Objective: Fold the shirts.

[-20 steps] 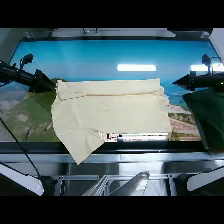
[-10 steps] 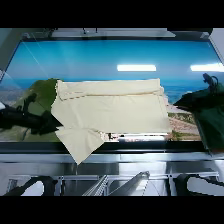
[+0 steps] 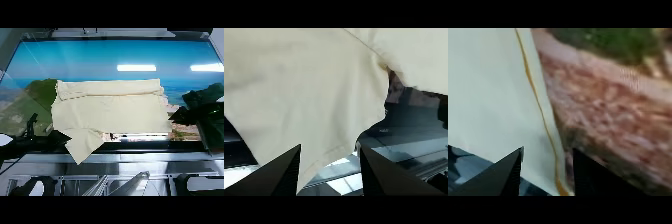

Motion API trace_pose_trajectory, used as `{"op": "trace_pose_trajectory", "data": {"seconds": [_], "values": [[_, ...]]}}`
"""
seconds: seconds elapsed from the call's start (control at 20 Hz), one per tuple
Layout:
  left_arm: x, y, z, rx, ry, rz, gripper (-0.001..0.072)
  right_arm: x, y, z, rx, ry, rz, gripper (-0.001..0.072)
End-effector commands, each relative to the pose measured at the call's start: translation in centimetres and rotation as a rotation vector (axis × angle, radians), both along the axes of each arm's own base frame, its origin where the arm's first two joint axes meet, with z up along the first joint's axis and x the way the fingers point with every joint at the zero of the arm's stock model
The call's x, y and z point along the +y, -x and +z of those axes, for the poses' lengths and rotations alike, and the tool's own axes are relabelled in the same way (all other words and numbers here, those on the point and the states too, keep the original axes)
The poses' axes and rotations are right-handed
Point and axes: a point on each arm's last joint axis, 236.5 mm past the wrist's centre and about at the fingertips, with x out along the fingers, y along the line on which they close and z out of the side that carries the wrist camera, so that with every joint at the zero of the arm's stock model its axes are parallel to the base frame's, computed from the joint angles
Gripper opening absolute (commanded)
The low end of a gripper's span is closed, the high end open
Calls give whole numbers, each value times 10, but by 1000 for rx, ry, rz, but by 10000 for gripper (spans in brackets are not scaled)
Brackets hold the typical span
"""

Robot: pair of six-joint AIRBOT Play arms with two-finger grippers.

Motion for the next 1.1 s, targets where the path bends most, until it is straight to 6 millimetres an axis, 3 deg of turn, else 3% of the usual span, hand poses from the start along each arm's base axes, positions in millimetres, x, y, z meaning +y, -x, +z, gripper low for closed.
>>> {"op": "trace_pose_trajectory", "data": {"seconds": [0.0,0.25,0.7,0.9,1.05], "values": [[2,-2,3,-62,-23,25,394,7,13,-15,58,-13,40,365],[-1,3,-2,-15,-2,13,394,29,14,-15,39,-18,126,364],[0,31,-60,254,30,-45,393,35,10,-12,24,-37,124,363],[1,26,-57,256,40,-86,393,35,10,-12,24,-37,124,363],[18,20,-42,266,-28,-132,392,35,11,-12,24,-37,124,363]]}}
